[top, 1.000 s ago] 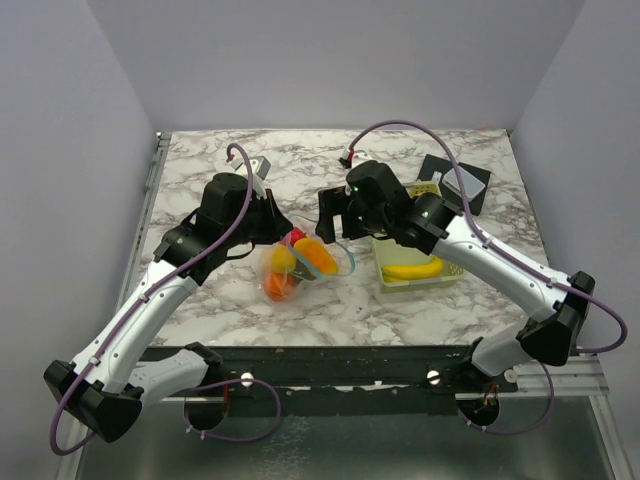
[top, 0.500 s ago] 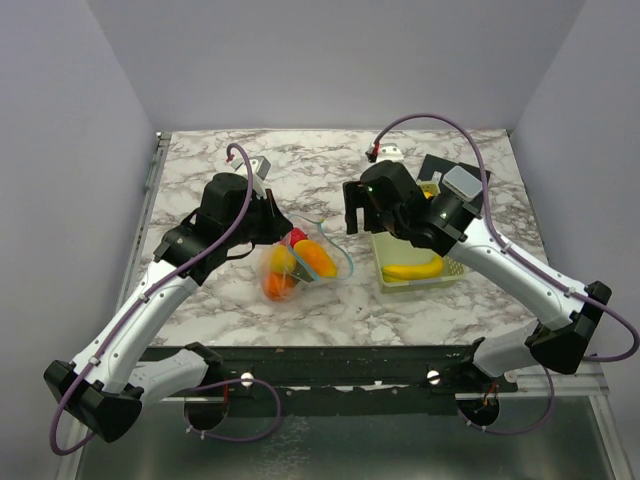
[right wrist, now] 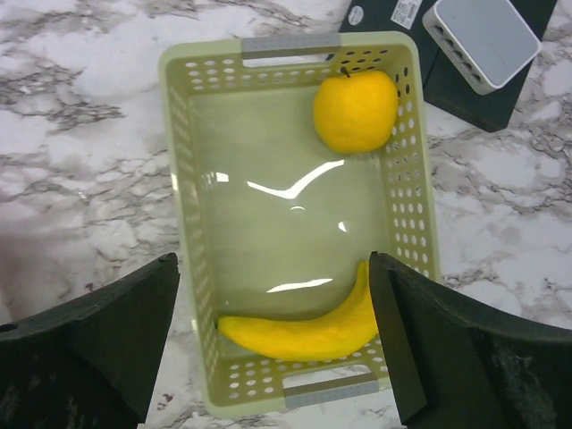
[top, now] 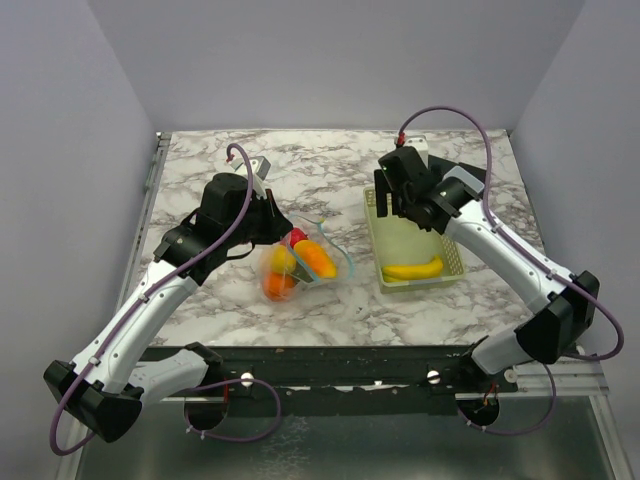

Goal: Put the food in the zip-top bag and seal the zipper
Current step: Pick up the fake fruit from the bin.

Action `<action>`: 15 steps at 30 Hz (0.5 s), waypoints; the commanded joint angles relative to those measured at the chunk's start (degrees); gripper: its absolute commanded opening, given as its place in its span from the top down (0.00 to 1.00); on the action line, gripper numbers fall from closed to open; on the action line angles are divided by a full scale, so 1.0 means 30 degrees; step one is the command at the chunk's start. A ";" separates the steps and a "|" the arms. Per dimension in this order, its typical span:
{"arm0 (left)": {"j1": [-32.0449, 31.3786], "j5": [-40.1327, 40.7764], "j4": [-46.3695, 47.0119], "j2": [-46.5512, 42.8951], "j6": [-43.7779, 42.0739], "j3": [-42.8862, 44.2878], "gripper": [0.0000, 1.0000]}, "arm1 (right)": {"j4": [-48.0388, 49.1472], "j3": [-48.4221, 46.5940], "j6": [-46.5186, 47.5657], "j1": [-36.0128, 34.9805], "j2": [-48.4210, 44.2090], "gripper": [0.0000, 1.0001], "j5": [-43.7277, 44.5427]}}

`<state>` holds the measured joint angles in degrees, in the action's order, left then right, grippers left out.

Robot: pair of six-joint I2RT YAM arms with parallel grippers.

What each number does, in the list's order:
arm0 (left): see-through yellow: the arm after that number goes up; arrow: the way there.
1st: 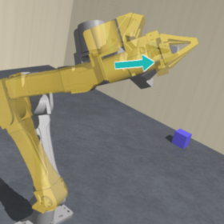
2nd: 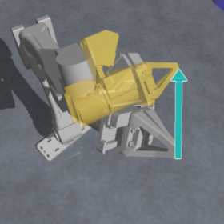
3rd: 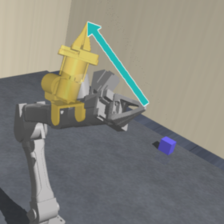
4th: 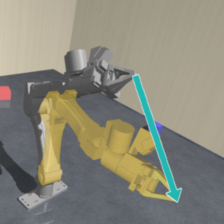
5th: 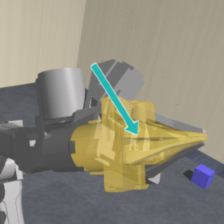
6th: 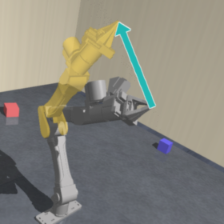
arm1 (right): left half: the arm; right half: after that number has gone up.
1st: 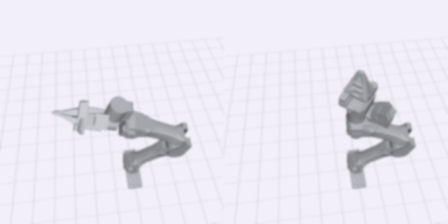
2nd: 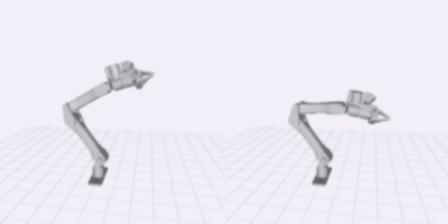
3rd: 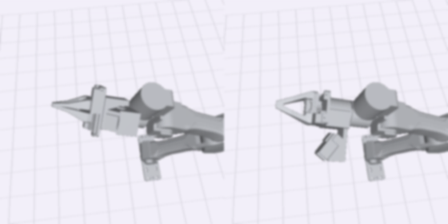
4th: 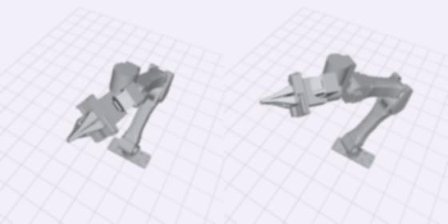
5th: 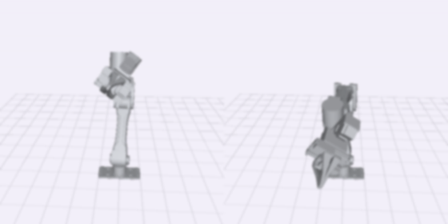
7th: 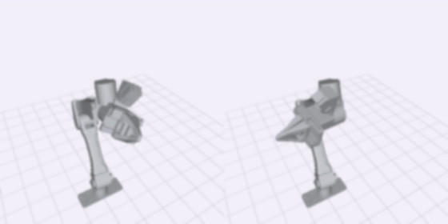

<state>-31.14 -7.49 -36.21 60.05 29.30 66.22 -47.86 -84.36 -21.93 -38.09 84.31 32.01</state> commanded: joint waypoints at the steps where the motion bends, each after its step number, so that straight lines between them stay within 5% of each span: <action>1: 0.0051 -0.0214 -0.0146 -0.0361 -0.0253 0.0629 1.00 | 0.0140 0.0389 0.1073 0.1074 0.1173 0.07 0.1296; 15: 0.0039 0.0113 -0.0177 -0.0272 -0.0440 0.0721 1.00 | 0.1891 -0.0126 0.2051 0.4205 0.4899 0.00 0.0152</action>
<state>-31.14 -7.46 -36.27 60.05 29.08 66.22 -44.62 -83.35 -17.28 -26.92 95.66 33.30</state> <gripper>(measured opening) 0.006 0.998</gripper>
